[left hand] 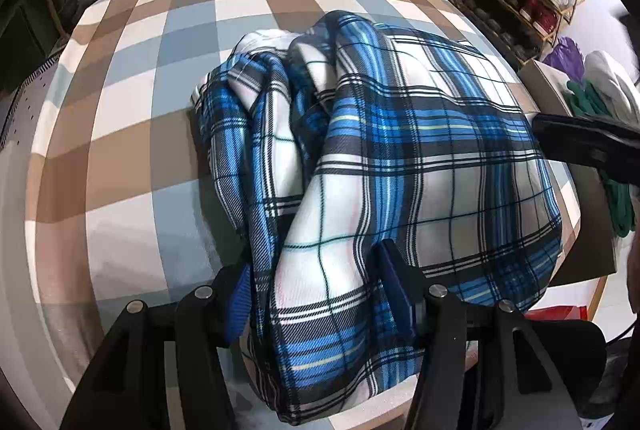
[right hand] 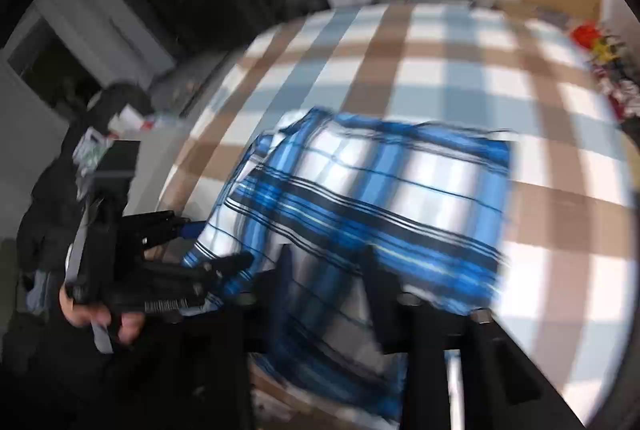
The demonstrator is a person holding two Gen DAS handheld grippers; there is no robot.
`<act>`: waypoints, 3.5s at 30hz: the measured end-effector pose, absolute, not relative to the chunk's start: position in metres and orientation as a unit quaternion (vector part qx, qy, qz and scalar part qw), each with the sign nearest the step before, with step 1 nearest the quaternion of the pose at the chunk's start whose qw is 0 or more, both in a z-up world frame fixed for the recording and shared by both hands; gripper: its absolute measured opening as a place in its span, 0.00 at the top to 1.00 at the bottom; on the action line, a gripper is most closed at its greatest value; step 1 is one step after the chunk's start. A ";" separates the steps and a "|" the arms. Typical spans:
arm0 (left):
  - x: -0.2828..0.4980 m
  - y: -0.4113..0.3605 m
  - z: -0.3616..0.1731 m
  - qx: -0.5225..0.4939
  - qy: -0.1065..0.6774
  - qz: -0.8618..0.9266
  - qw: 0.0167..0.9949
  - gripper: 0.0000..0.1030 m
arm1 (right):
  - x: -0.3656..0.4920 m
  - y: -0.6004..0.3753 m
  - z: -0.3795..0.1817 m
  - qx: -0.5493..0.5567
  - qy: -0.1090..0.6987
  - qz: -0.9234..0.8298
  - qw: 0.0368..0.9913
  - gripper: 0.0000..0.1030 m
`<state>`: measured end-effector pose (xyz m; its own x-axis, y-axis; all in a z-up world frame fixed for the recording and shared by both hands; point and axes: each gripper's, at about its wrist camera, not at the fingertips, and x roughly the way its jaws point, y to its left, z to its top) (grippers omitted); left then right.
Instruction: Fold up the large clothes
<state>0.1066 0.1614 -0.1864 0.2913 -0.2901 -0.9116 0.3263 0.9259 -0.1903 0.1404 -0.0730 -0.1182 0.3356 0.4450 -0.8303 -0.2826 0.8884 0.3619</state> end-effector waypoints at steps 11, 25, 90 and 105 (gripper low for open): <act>0.114 0.150 -0.189 0.036 0.577 -0.206 0.789 0.49 | 0.163 -0.032 -0.178 0.055 0.583 0.170 0.793 0.70; 0.141 0.181 -0.195 -0.148 0.622 -0.261 0.723 0.30 | 0.106 -0.187 -0.188 0.261 0.556 0.136 0.778 0.11; 0.106 -0.167 0.077 0.005 0.404 -0.512 0.758 0.88 | -0.071 -0.404 0.151 0.202 0.329 0.047 0.921 0.79; 0.123 -0.281 -0.065 0.004 0.465 -0.489 0.738 0.56 | -0.069 -0.622 0.014 0.291 0.439 -0.046 0.849 0.33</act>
